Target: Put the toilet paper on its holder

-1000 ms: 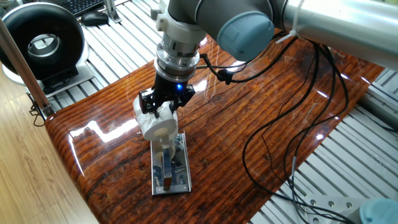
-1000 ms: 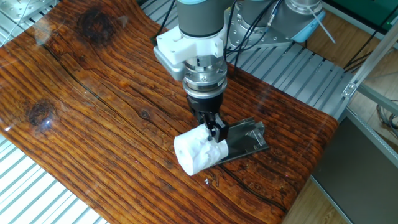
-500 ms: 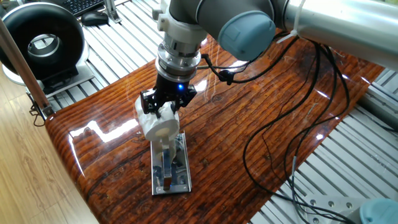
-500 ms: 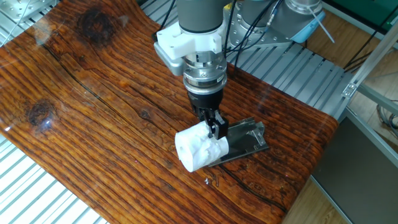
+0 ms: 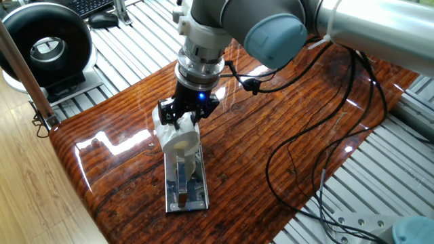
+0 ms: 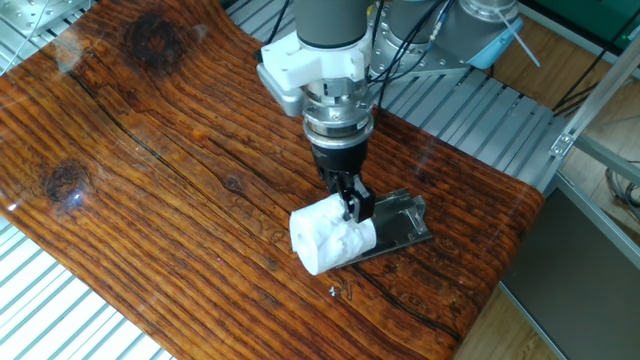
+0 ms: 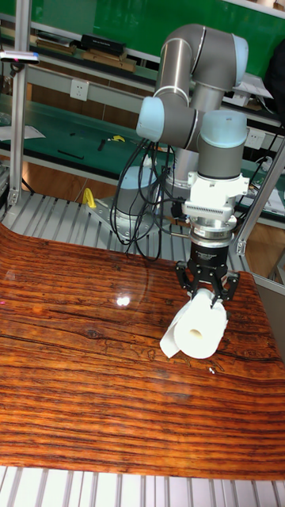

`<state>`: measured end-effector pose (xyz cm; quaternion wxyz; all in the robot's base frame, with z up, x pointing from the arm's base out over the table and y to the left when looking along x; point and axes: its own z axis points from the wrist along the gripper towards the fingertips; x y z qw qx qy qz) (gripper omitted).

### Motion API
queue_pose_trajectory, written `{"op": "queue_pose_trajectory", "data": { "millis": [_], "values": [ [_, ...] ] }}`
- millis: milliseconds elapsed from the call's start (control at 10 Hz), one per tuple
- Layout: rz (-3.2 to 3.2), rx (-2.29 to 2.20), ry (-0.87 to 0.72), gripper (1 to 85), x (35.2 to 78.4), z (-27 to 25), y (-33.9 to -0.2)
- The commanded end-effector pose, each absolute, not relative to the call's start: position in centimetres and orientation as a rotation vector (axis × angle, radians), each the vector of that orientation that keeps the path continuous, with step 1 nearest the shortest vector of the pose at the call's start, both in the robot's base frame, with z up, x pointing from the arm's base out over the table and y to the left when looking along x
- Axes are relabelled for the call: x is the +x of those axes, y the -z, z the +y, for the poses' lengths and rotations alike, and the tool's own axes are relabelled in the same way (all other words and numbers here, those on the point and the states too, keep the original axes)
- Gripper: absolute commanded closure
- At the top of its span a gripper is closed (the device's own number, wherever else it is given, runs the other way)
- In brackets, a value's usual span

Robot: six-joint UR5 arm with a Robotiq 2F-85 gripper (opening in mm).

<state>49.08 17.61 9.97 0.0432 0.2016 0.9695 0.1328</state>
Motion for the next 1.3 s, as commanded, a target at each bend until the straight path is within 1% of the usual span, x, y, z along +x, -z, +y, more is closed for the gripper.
{"op": "queue_pose_trajectory", "data": {
  "millis": [0, 700, 1200],
  "values": [
    [2.944, 0.635, -0.462, 84.7, 47.9, 18.8, -10.0],
    [2.933, 0.643, -0.475, 84.7, 45.3, 19.2, -9.3],
    [2.915, 0.663, -0.479, 84.7, 44.6, 20.0, -8.6]
  ]
}}
